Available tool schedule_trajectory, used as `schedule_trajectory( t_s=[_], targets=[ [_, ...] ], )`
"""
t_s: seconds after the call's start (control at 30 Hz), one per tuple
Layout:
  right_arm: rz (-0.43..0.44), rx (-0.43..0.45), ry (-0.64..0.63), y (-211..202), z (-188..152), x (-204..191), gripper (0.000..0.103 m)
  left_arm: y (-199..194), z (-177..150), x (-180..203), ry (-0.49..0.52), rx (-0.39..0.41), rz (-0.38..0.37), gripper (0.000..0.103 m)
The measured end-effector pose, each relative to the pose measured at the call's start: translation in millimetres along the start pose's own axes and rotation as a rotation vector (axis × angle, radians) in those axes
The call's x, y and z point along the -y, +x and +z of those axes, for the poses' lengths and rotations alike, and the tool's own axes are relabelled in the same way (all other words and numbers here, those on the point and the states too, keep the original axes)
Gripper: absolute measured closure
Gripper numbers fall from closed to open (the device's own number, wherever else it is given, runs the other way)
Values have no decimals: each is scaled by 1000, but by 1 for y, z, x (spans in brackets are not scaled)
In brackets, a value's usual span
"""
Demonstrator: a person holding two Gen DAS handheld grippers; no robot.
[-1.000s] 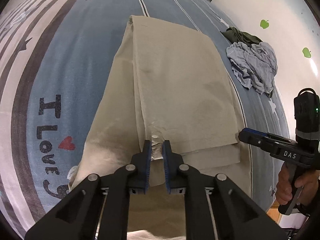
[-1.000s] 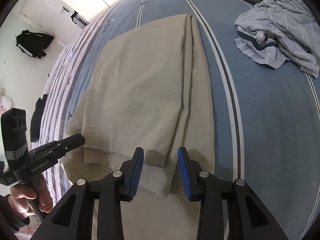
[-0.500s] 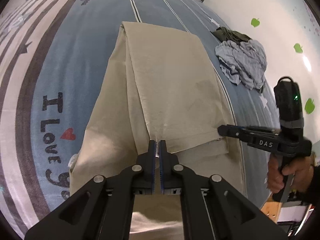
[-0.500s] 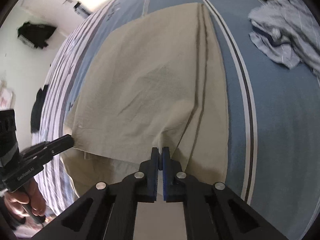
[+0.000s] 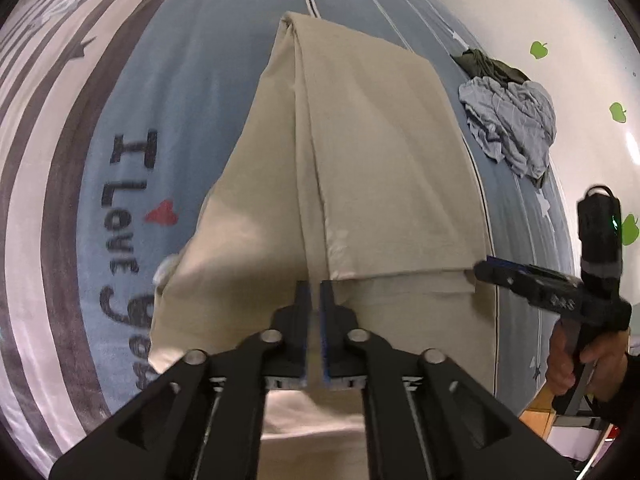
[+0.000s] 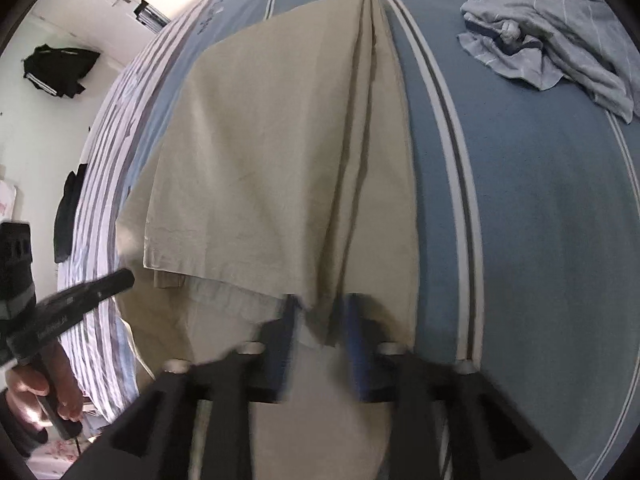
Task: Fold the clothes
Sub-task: 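Regrasp the folded end with both grippers and fold it over again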
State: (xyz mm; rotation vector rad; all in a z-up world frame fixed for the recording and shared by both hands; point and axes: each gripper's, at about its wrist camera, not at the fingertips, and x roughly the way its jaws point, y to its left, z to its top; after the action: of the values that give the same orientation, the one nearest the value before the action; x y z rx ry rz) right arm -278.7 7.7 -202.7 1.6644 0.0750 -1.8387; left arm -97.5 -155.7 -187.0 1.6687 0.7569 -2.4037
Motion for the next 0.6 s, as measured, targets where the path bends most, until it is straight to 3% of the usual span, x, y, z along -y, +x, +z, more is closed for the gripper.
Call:
schedule_trajectory(
  t_s=[0.07, 0.1, 0.13, 0.2, 0.37, 0.53, 0.6],
  targets=[
    [13, 15, 12, -4, 1, 2, 60, -4, 3, 3, 10, 21, -2, 63],
    [20, 15, 22, -5, 3, 3, 58, -4, 5, 5, 8, 34, -6, 45],
    [25, 15, 30, -4, 5, 5, 56, -4, 7, 7, 7, 48, -10, 37],
    [30, 7, 36, 2, 8, 2, 55, -1, 11, 11, 14, 54, 4, 32],
    [53, -11, 24, 14, 18, -1, 55, 17, 18, 8, 5, 17, -7, 32],
    [31, -17, -17, 25, 14, -14, 59, 35, 21, 6, 17, -26, -35, 61],
    [21, -24, -22, 30, 11, -16, 68, 38, 21, 5, 22, -36, -39, 62]
  ],
)
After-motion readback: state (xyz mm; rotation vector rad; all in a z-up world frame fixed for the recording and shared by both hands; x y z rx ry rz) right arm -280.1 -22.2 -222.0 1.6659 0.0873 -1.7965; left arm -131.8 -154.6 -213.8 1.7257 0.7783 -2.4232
